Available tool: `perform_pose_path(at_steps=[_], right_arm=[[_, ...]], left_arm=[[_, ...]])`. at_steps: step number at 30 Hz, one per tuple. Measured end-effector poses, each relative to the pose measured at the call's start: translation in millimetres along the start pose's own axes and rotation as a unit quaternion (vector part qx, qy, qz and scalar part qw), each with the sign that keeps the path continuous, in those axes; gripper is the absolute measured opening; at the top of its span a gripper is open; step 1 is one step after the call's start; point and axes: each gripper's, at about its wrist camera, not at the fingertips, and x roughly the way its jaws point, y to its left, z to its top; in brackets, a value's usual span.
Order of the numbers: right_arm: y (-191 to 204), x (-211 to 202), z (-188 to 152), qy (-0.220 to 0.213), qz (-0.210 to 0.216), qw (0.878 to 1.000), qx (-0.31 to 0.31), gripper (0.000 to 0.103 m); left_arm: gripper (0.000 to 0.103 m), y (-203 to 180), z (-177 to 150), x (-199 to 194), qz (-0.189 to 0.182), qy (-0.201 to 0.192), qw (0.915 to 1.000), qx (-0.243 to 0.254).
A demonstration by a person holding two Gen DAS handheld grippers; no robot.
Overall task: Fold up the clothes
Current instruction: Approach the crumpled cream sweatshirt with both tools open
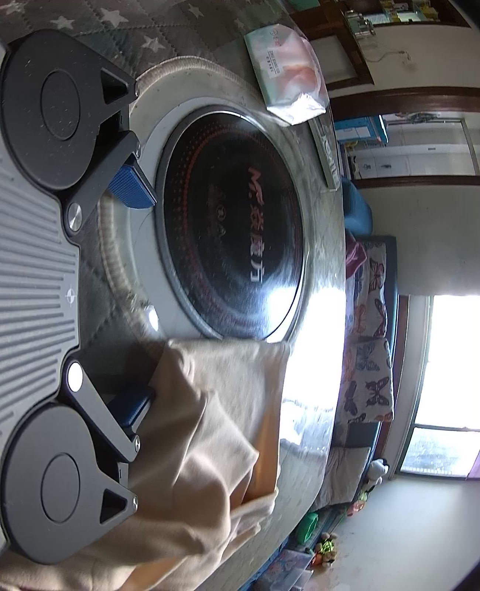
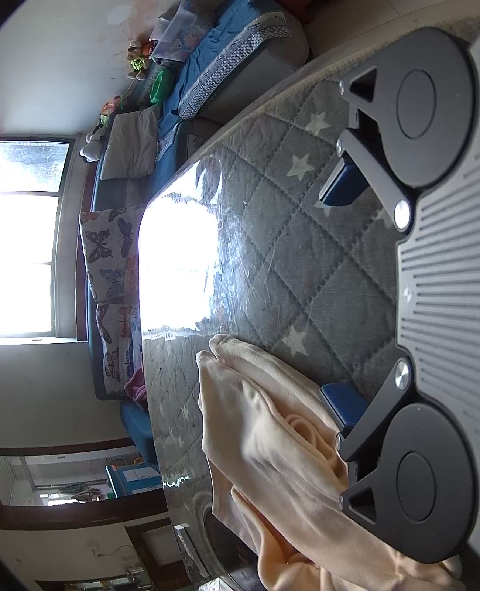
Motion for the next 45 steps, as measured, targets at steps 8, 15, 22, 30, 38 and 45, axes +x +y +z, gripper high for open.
perform_pose_path(at_steps=[8,15,22,30,38,45], right_arm=[[17.5,-31.1,-12.1,-0.010,0.011,1.000,-0.016,0.103],[33.4,-50.5,-25.1,-0.009,0.021,0.999,-0.025,0.103],[47.0,-69.7,-35.7,-0.001,0.032,0.999,-0.021,0.103],[54.8,-82.7,-48.1,0.010,0.040,0.999,-0.012,0.103],[61.1,-94.7,-58.1,0.012,0.043,0.999,-0.024,0.103],[66.8,-105.6,-63.1,0.015,0.053,0.998,-0.030,0.103]], left_arm=[[0.103,-11.3,-1.5,-22.6,-0.002,-0.002,1.0000,0.006],[0.103,-20.3,-6.8,-39.7,0.001,0.007,0.9999,0.008],[0.103,-28.1,-12.7,-55.8,0.001,0.006,0.9998,0.020],[0.103,-35.7,-22.3,-78.2,-0.009,0.000,0.9994,0.033],[0.103,-42.8,-34.2,-94.6,-0.018,-0.001,0.9985,0.051],[0.103,-51.8,-47.5,-100.3,-0.027,0.010,0.9969,0.073]])
